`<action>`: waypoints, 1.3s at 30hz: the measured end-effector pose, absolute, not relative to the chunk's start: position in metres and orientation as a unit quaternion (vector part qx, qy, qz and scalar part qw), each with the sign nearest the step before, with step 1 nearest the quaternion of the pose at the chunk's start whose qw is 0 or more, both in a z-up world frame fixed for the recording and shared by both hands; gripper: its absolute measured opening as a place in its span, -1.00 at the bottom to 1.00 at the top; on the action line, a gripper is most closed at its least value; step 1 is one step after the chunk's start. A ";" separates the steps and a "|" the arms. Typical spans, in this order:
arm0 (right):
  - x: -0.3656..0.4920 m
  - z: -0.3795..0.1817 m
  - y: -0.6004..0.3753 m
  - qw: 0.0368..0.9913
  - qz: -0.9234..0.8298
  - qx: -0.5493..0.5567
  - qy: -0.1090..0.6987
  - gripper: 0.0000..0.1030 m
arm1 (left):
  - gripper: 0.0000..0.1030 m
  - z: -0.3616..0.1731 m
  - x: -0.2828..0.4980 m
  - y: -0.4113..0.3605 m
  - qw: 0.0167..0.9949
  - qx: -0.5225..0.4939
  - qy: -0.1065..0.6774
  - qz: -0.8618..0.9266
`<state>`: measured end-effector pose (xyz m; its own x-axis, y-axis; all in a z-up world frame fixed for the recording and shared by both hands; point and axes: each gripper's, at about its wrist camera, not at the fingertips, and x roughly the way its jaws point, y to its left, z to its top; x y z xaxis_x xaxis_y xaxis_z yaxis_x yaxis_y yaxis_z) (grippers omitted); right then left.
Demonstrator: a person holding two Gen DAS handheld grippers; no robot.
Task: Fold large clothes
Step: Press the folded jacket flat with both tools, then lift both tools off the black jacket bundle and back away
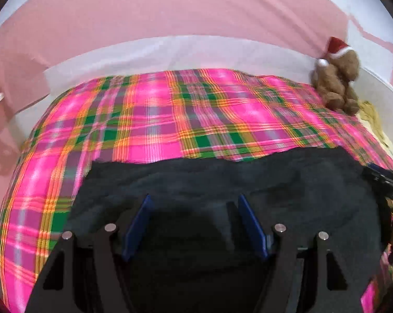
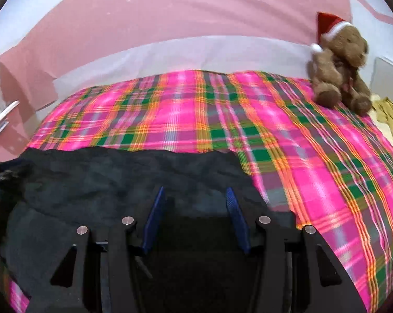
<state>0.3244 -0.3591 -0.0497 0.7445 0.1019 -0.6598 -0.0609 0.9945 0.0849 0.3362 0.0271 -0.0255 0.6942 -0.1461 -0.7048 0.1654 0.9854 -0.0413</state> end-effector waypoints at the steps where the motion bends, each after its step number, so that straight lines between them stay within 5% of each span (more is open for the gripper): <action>1: 0.329 -0.059 -0.366 0.929 0.034 0.034 0.367 -0.04 | 0.37 -0.033 0.341 0.035 0.918 0.009 0.390 -0.071; 8: 0.349 -0.090 -0.373 0.922 0.030 0.048 0.383 -0.04 | 0.38 -0.056 0.351 0.029 0.922 0.032 0.383 -0.053; 18: 0.288 -0.051 -0.388 0.938 0.045 0.060 0.339 -0.04 | 0.37 -0.024 0.297 0.084 0.938 -0.012 0.342 -0.057; 30: 0.302 -0.101 -0.398 0.929 0.033 0.064 0.362 -0.04 | 0.44 -0.060 0.303 0.102 0.935 -0.051 0.348 -0.049; 39: 0.289 -0.075 -0.393 0.931 0.014 0.044 0.363 -0.04 | 0.43 -0.036 0.282 0.102 0.935 -0.050 0.348 -0.040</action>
<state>0.2888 -0.3929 -0.0754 0.7362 0.0588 -0.6742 0.0051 0.9957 0.0924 0.2820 0.1017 -0.0355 0.7551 -0.1087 -0.6466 0.0392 0.9919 -0.1210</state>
